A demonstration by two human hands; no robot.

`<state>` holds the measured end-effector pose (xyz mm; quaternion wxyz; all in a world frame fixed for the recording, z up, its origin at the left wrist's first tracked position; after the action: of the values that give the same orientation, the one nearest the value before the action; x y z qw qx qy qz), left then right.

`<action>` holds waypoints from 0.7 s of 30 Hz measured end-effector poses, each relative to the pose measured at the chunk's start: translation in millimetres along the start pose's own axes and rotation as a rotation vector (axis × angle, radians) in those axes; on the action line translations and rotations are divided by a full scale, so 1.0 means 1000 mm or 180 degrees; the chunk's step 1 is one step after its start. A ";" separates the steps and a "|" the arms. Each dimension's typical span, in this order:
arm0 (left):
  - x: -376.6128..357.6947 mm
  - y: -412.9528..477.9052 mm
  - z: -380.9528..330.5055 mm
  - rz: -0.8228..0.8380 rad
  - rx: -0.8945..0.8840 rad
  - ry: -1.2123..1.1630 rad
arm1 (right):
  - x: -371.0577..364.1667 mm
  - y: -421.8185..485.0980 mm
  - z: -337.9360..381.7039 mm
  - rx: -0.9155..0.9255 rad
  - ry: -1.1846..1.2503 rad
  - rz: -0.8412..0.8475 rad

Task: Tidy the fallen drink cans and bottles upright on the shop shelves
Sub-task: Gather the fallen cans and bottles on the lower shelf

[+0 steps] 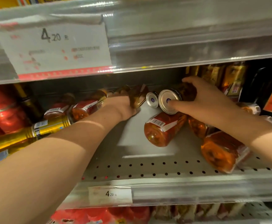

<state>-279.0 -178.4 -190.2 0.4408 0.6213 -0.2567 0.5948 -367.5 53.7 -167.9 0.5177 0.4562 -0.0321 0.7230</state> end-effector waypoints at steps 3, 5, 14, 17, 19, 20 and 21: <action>0.015 -0.030 0.004 0.0157 0.0137 -0.0455 | 0.002 -0.007 0.002 -0.0033 0.0053 0.0001; 0.029 -0.057 0.006 0.0086 0.0331 -0.0692 | 0.002 -0.011 0.005 -0.0041 0.0108 -0.0024; 0.077 -0.188 -0.008 0.0002 0.1031 -0.0797 | 0.005 -0.031 0.028 0.0159 0.0622 0.0186; 0.090 -0.224 -0.006 -0.0258 0.0924 -0.0818 | 0.003 -0.038 0.035 0.0195 0.0652 0.0365; 0.099 -0.237 -0.003 -0.0341 0.0705 -0.0741 | 0.005 -0.042 0.041 0.0206 0.0653 0.0410; 0.102 -0.240 -0.001 -0.0326 0.0558 -0.0765 | 0.006 -0.043 0.044 0.0205 0.0673 0.0393; 0.105 -0.242 0.003 -0.0247 0.0424 -0.0870 | 0.007 -0.044 0.046 0.0189 0.0704 0.0356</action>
<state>-56.5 -44.0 -147.4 0.3822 0.7338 -0.2501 0.5029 -305.1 55.6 -154.9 0.4632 0.3863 0.0212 0.7973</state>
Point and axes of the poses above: each hand's wrist, its own y-axis towards the middle knuckle, its own x-axis out of the back of the hand, z = x × y, the point moved 6 cm from there along y, towards the middle knuckle, and after that the axes turned 8 degrees about -z, right-handed, at the moved point
